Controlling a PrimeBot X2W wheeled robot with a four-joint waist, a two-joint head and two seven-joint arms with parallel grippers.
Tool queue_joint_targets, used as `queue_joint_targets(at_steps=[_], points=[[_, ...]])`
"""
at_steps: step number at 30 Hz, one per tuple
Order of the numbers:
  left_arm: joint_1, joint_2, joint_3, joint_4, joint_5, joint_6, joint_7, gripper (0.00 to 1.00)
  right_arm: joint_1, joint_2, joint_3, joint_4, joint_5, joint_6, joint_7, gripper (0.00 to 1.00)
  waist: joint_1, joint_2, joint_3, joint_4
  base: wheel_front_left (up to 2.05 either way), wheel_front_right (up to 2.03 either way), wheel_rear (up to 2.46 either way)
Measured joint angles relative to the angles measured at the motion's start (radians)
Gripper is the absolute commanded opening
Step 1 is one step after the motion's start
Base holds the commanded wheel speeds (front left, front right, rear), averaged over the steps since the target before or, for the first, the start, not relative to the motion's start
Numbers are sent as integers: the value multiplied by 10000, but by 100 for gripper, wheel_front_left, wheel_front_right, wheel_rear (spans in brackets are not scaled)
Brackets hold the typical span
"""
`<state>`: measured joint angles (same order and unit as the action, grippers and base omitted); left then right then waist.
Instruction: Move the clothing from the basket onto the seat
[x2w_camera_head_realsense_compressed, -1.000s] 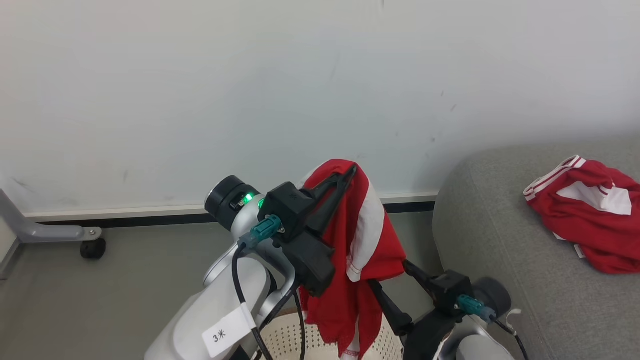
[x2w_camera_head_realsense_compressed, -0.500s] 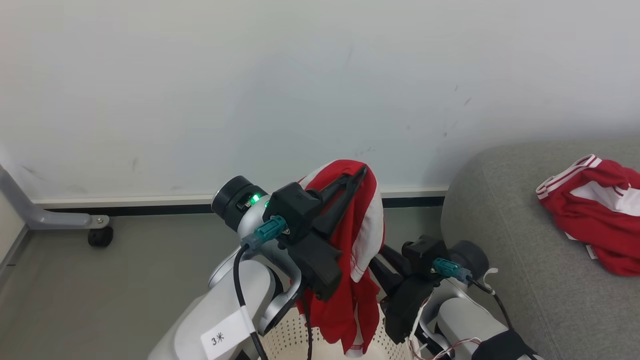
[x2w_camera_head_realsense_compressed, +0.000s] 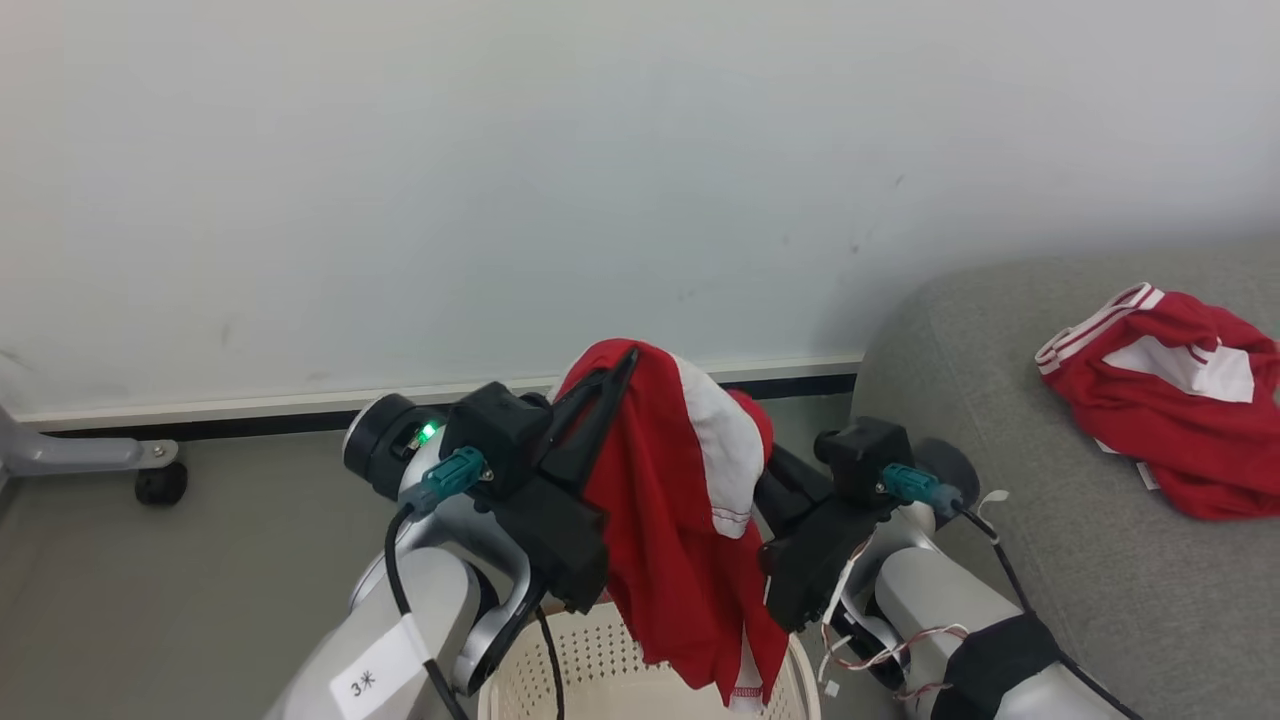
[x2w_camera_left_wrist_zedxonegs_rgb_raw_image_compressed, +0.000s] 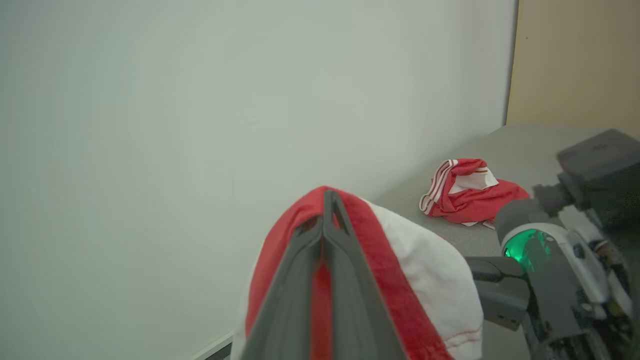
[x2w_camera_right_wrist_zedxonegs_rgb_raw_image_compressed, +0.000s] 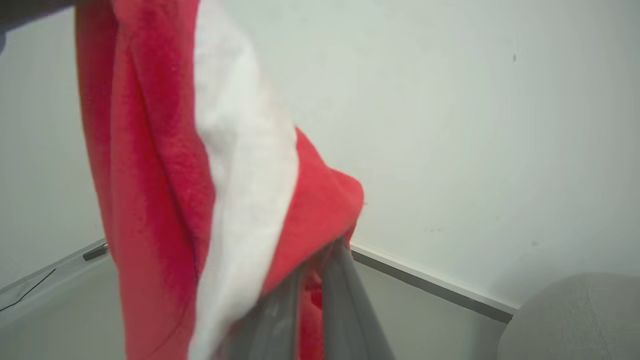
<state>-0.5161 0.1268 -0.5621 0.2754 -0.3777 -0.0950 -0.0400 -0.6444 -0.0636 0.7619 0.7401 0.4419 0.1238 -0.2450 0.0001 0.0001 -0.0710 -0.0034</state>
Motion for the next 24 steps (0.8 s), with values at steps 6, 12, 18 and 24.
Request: queue_joint_targets(at_steps=[6, 12, 18, 24], points=[[611, 138, 213, -6, -132, 174, -73, 100, -261, -577, -412, -67, 136, 6, -33, 0, 0, 0, 1, -485, 0, 0, 0], [1159, 151, 314, -25, -395, 349, -240, 100, -440, -1166, -792, -259, 171, 6, -42, 0, 0, 0, -10, -1187, 0, 0, 0], [1622, 142, 276, -96, -433, 422, -420, 100, -440, -1649, -957, -520, 167, 6, -44, 0, 0, 0, -24, -1871, 0, 0, 0], [1958, 94, 109, -113, -433, 431, -516, 100, -429, -2050, -1080, -915, 128, -4, -44, 0, 0, 0, -41, -2484, 0, 0, 0]])
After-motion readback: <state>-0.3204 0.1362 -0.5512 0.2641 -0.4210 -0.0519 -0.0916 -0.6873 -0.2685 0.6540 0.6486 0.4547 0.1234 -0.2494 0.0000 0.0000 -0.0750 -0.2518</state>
